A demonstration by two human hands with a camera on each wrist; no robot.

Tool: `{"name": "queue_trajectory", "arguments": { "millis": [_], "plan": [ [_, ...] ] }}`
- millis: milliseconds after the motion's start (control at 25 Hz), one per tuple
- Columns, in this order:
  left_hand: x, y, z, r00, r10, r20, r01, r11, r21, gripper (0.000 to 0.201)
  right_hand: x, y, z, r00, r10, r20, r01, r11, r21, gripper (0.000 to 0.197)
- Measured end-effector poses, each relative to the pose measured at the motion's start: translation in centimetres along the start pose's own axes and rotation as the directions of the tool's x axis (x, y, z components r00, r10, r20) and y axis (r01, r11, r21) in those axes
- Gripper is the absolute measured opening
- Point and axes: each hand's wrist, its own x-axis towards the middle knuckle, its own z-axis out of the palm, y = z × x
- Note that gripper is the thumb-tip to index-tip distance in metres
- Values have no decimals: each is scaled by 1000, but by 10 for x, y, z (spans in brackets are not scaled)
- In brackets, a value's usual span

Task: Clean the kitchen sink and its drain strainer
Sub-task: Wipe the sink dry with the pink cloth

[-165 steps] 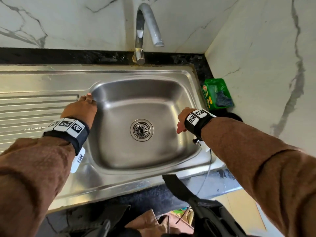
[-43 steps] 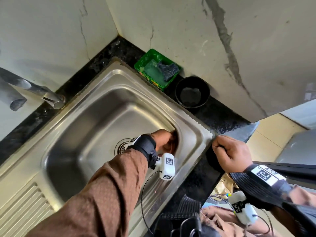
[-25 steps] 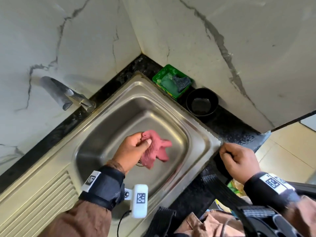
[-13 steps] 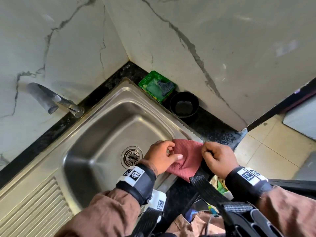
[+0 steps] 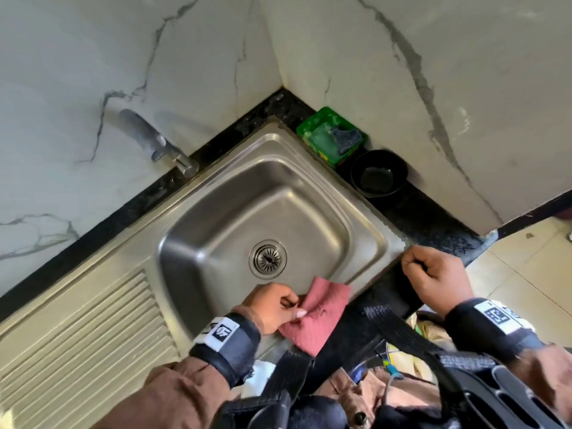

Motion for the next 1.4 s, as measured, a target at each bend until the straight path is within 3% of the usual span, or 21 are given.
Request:
{"name": "queue_trajectory", "arguments": {
  "millis": [160,280,440,520,640,720,800,920,1040,1120,1200,1320,1400],
  "plan": [
    [-42,-61,0,995,-93,-43,93,996,-13,31,0,1,4,997,65,30,-64,998,-12,12],
    [-71,-87,3,982,-102,-162,108,994,31,31,2,-7,0,989,122,86,-118,992,-44,10],
    [-103,-106,12,918,-107,-383,113,994,-5,19,8,-42,6,971,-41,234,68,992,-109,10],
    [-113,-112,14,880,-125,-458,118,992,-43,15,12,-63,16,911,-162,379,218,970,-108,16],
    [-126,-110,6,825,-165,-540,45,973,-228,13,19,-91,38,751,-259,608,389,917,-91,22],
    [-137,-102,-6,783,-171,-598,-87,922,-377,10,21,-114,55,663,-338,668,454,891,1,29],
    [-146,-91,-20,769,-141,-624,-284,799,-531,13,20,-137,71,613,-470,636,495,855,154,40],
    [-155,-72,-33,779,-79,-622,-484,555,-677,20,21,-164,87,575,-580,576,570,790,226,67],
    [-157,-57,-36,814,4,-581,-517,462,-721,20,17,-184,88,538,-628,562,625,745,234,87],
    [-156,-50,-35,845,62,-531,-504,423,-752,18,12,-191,89,491,-688,534,642,700,312,79],
    [-153,-47,-32,874,59,-483,-465,393,-793,16,8,-195,86,478,-738,476,603,670,433,56],
    [-147,-43,-25,905,6,-426,-398,364,-842,22,7,-199,76,563,-689,457,502,724,473,37],
    [-141,-38,-21,920,-22,-391,-358,363,-861,20,9,-202,68,589,-648,484,477,761,439,31]
  ]
}}
